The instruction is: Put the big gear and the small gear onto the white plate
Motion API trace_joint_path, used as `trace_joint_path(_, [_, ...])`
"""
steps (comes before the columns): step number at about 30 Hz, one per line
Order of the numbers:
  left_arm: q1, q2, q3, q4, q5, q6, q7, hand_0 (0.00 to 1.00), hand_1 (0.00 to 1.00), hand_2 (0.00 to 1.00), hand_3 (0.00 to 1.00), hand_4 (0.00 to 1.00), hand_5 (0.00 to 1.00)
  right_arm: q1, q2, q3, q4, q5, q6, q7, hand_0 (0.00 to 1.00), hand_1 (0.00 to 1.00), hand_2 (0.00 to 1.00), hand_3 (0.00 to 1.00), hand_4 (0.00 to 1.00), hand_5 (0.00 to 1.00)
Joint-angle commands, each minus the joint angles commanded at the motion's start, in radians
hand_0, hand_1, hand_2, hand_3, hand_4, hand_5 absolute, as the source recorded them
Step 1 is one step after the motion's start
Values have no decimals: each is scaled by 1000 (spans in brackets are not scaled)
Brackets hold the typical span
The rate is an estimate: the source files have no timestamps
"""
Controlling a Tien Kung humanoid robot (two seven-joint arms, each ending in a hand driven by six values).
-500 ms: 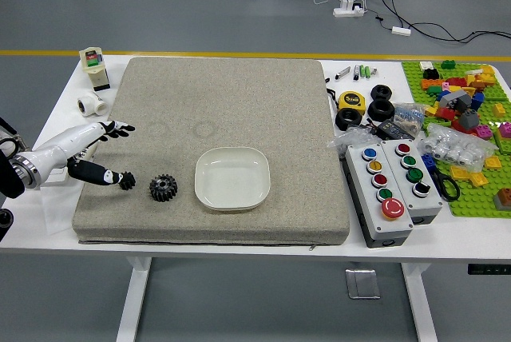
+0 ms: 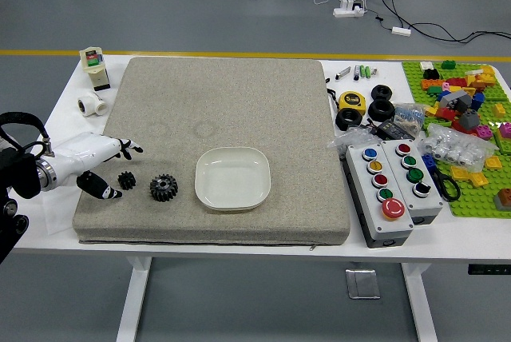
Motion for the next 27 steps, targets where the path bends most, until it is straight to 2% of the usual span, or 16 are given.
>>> trace_joint_path(1, [-7, -1, 8, 5, 0, 1, -1, 505, 582, 599, 738, 711, 35, 1, 0, -1, 0, -1, 0, 0, 760, 801, 831, 761, 929, 793])
trace_joint_path(6, [-23, -7, 25, 25, 0, 1, 0, 505, 582, 599, 738, 711, 35, 2, 0, -2, 0, 0, 0, -1, 760, 801, 831, 761, 929, 793])
trace_joint_path(7, [-25, -7, 27, 28, 0, 1, 0, 455, 520, 554, 673, 553, 2, 2, 0, -2, 0, 0, 0, -1, 761, 801, 831, 761, 929, 793])
trace_joint_path(12, [-30, -13, 31, 48, 0, -1, -2, 455, 520, 554, 673, 553, 2, 4, -1, -2, 1, 0, 0, -1, 761, 801, 831, 761, 929, 793])
trace_joint_path(13, [-29, -14, 32, 49, 0, -1, -2, 444, 519, 549, 673, 520, 2, 4, -1, -2, 1, 0, 0, -2, 761, 801, 831, 761, 930, 793])
trace_joint_path(15, [-29, -16, 34, 53, 0, -3, -2, 444, 519, 549, 673, 520, 2, 4, -2, -2, 1, 0, 0, -2, 761, 801, 831, 761, 930, 793])
trace_joint_path(24, [-29, -15, 37, 51, 0, -9, -4, 445, 517, 551, 675, 497, 2, 5, -1, -1, 0, 0, 1, -1, 761, 801, 831, 761, 930, 793])
trace_joint_path(25, [-30, -14, 34, 48, 0, -8, -4, 415, 495, 527, 673, 343, 2, 5, -1, -1, 0, 0, 1, -1, 761, 801, 830, 761, 930, 793])
trace_joint_path(27, [-30, -12, 30, 42, 0, -8, -5, 415, 495, 527, 673, 343, 2, 5, -2, 0, 0, 0, 1, -1, 761, 801, 830, 761, 930, 793])
